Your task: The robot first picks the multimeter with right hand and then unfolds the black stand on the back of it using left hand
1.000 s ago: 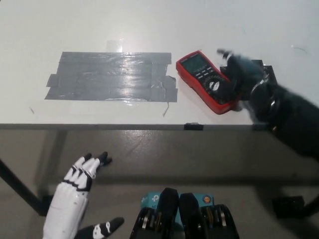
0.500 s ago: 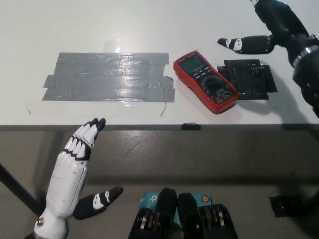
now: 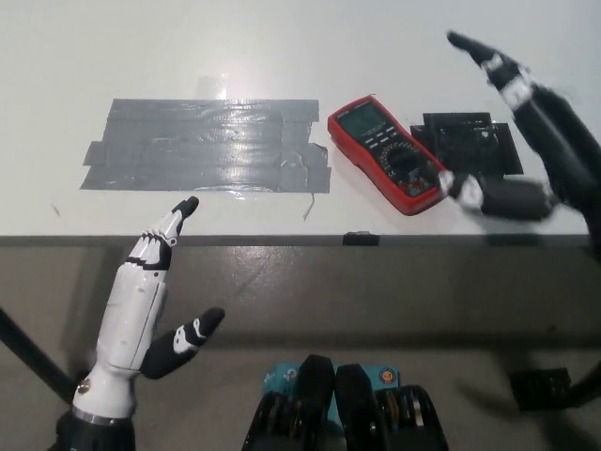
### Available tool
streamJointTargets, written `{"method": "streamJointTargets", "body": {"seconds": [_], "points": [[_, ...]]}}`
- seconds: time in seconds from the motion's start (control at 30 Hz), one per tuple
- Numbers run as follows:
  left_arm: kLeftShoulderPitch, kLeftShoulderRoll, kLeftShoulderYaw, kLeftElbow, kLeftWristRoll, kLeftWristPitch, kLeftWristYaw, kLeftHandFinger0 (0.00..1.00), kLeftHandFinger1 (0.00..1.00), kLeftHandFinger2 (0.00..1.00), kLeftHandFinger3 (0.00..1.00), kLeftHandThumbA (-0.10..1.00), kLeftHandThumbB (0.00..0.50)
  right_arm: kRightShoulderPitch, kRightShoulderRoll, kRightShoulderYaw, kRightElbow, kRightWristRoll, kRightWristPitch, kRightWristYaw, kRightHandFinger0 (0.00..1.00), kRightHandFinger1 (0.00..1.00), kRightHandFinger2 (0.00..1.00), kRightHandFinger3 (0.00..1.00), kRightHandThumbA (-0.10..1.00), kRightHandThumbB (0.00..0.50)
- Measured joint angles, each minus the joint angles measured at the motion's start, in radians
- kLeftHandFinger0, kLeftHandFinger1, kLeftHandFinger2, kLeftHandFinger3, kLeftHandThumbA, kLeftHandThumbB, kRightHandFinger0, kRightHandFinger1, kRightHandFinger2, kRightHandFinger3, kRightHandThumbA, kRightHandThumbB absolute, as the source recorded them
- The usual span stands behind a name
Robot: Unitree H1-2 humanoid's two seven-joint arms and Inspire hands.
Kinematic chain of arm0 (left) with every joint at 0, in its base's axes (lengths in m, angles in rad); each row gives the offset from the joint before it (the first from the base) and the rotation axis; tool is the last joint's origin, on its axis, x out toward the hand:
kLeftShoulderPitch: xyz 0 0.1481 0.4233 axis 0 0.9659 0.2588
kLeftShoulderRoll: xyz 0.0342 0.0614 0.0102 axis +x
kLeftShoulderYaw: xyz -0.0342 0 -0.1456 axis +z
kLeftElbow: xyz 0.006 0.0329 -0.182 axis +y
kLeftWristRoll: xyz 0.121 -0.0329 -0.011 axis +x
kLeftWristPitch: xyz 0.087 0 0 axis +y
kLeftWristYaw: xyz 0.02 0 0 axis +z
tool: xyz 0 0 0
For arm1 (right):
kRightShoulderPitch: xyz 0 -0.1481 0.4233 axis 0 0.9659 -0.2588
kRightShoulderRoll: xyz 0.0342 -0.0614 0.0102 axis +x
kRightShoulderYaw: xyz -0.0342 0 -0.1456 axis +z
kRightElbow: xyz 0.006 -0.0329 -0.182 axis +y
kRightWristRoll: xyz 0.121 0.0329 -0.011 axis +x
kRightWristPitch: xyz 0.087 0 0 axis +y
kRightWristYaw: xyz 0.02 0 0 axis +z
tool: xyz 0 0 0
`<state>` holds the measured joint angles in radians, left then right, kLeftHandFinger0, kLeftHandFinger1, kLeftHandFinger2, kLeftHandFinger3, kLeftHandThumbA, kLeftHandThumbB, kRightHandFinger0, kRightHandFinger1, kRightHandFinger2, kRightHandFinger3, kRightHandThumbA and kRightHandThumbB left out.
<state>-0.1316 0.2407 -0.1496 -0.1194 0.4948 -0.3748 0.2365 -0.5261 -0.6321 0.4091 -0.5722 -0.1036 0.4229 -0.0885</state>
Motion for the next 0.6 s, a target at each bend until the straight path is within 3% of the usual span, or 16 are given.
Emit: {"method": "streamJointTargets", "body": {"seconds": [0.13,0.23,0.3,0.37,0.47,0.6], "points": [[0.008,-0.002,0.008,0.018,-0.079,0.023,-0.037,1.00,1.00,1.00,1.00,1.00,0.102,0.169,0.080,-0.082,-0.073,-0.021,-0.052,-0.020,1.00,1.00,1.00,1.00,0.61,0.234],[0.026,-0.014,0.009,0.020,-0.120,0.032,-0.058,1.00,1.00,1.00,1.00,1.00,0.103,0.269,0.167,-0.098,-0.007,-0.035,-0.095,-0.033,1.00,1.00,1.00,1.00,0.61,0.236],[0.043,-0.021,0.010,0.021,-0.148,0.038,-0.070,1.00,1.00,1.00,1.00,1.00,0.111,0.314,0.213,-0.106,0.050,-0.045,-0.129,-0.038,1.00,1.00,1.00,1.00,0.62,0.201],[0.062,-0.024,0.011,0.023,-0.173,0.045,-0.083,1.00,1.00,1.00,1.00,1.00,0.115,0.325,0.249,-0.111,0.144,-0.051,-0.160,-0.042,1.00,1.00,1.00,1.00,0.62,0.199],[0.089,-0.027,0.016,0.024,-0.207,0.055,-0.103,1.00,1.00,1.00,1.00,1.00,0.095,0.341,0.286,-0.123,0.254,-0.066,-0.202,-0.043,1.00,1.00,1.00,1.00,0.61,0.208],[0.105,-0.028,0.024,0.043,-0.245,0.065,-0.125,1.00,1.00,1.00,1.00,1.00,0.085,0.346,0.315,-0.149,0.351,-0.067,-0.260,-0.043,1.00,1.00,1.00,1.00,0.62,0.183]]}}
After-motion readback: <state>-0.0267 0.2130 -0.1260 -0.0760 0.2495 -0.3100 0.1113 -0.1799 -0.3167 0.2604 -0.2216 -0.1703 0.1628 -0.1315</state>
